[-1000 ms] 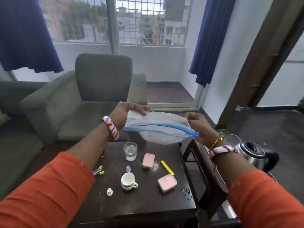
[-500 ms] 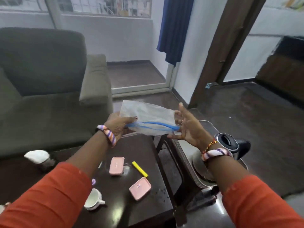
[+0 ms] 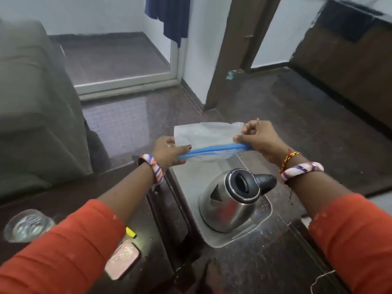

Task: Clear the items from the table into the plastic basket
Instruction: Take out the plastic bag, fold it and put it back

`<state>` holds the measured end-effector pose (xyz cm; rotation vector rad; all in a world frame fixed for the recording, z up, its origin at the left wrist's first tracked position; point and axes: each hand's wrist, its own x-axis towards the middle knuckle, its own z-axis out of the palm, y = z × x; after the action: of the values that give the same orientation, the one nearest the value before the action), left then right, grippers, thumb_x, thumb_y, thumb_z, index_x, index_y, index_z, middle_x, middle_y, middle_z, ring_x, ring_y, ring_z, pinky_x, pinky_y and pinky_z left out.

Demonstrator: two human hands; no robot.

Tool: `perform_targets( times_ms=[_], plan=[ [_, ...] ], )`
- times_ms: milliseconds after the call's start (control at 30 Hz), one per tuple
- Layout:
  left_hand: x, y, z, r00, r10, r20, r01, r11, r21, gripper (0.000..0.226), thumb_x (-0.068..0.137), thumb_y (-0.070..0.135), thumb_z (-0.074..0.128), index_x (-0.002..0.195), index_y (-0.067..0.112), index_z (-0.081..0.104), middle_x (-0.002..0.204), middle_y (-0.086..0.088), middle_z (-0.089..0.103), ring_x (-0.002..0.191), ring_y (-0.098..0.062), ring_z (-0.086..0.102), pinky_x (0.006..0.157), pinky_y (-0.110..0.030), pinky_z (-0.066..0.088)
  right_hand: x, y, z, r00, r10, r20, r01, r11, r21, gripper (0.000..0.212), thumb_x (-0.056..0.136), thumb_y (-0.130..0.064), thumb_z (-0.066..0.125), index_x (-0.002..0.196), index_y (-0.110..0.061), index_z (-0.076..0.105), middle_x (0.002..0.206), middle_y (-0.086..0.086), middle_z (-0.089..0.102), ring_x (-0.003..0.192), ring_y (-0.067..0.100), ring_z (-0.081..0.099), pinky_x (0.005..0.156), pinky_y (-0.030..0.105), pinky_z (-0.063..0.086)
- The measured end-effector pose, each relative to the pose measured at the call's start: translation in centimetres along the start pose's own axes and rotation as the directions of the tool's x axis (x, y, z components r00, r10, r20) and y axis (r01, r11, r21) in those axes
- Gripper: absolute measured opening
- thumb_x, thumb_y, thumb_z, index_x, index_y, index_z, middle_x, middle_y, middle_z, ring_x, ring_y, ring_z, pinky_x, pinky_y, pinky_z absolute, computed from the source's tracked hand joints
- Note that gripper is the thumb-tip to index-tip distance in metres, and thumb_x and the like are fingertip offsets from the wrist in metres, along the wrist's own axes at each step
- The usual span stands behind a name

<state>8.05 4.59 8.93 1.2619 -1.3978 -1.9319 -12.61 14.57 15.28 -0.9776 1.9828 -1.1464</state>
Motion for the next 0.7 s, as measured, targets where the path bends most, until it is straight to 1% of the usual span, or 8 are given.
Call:
perform_targets(
  times_ms=[100,233,267,333,433,533,600,700],
  plan=[
    [2.5,-1.8,2.2,0.984,0.024,-0.175,-0.011,0.997,0.078,0.026,0.072,0.000,0.073,0.095,-0.006,0.061,0.083,-0.015,0.063,0.044,-0.003,0.064,0.042,-0.022,0.056,4.1,2.8,-1.5,0.966,0.070,0.251,-0.066,0.997,-0.024,0.014,0.082,0.006,0.061,0.077,-0.007,0.059,0.062,-0.002,0.061,0.053,0.000,0.058,0.048,0.012,0.051],
    [5.9,-6.0,4.0,0.902,-0.048,-0.430,0.146,0.969,0.198,0.026,0.067,0.007,0.079,0.063,0.007,0.053,0.068,-0.017,0.057,0.065,-0.028,0.063,0.052,-0.042,0.060,9.1,8.1,-1.7,0.790,0.247,0.561,-0.223,0.968,-0.112,0.021,0.089,0.005,0.053,0.108,-0.003,0.056,0.090,0.005,0.053,0.079,0.015,0.057,0.061,0.019,0.057],
    [6.8,-7.5,4.1,0.897,-0.082,-0.435,0.197,0.954,0.227,0.026,0.066,0.015,0.079,0.068,0.006,0.056,0.074,-0.019,0.060,0.073,-0.030,0.066,0.059,-0.046,0.061,10.0,9.5,-1.2,0.747,0.279,0.603,-0.245,0.959,-0.141,0.022,0.089,0.005,0.051,0.109,-0.004,0.054,0.090,0.004,0.051,0.078,0.014,0.055,0.061,0.019,0.057],
    [8.1,-9.8,4.3,0.887,-0.148,-0.437,0.303,0.900,0.312,0.061,0.055,0.040,0.076,0.097,-0.001,0.061,0.097,-0.023,0.067,0.088,-0.035,0.068,0.074,-0.050,0.059,11.3,12.0,-0.1,0.676,0.342,0.653,-0.278,0.939,-0.204,0.024,0.091,0.004,0.050,0.115,0.000,0.052,0.087,0.001,0.049,0.077,0.011,0.053,0.062,0.017,0.056],
    [8.4,-10.9,5.2,0.902,-0.195,-0.385,0.374,0.799,0.471,0.065,0.072,0.029,0.070,0.124,-0.002,0.049,0.110,-0.021,0.066,0.096,-0.035,0.066,0.081,-0.038,0.056,12.5,14.7,1.6,0.622,0.407,0.669,-0.280,0.914,-0.295,0.034,0.092,0.002,0.049,0.124,0.012,0.045,0.084,0.001,0.047,0.078,0.010,0.051,0.071,0.021,0.054],
    [7.3,-9.4,6.8,0.887,-0.236,-0.398,0.440,0.693,0.571,0.056,0.082,0.028,0.064,0.125,-0.004,0.046,0.118,-0.017,0.060,0.107,-0.035,0.058,0.086,-0.034,0.049,12.9,15.8,2.7,0.621,0.442,0.647,-0.253,0.895,-0.368,0.040,0.092,-0.001,0.050,0.128,0.014,0.042,0.109,0.016,0.056,0.100,0.022,0.052,0.098,0.038,0.046],
    [7.3,-9.3,7.0,0.867,-0.266,-0.421,0.486,0.637,0.599,0.057,0.084,0.030,0.062,0.126,-0.003,0.043,0.121,-0.020,0.056,0.107,-0.035,0.056,0.081,-0.033,0.045,13.2,16.0,2.9,0.617,0.462,0.637,-0.197,0.874,-0.443,0.045,0.092,-0.004,0.050,0.132,0.012,0.038,0.138,0.028,0.044,0.122,0.033,0.050,0.106,0.043,0.039],
    [6.9,-8.7,6.7,0.881,-0.261,-0.395,0.465,0.632,0.620,0.060,0.085,0.029,0.061,0.133,-0.002,0.040,0.133,-0.021,0.052,0.115,-0.033,0.054,0.094,-0.033,0.047,13.6,15.3,2.5,0.581,0.493,0.648,-0.105,0.834,-0.541,0.050,0.093,-0.006,0.047,0.141,-0.007,0.035,0.146,0.018,0.038,0.132,0.033,0.041,0.107,0.045,0.038]
  ],
)
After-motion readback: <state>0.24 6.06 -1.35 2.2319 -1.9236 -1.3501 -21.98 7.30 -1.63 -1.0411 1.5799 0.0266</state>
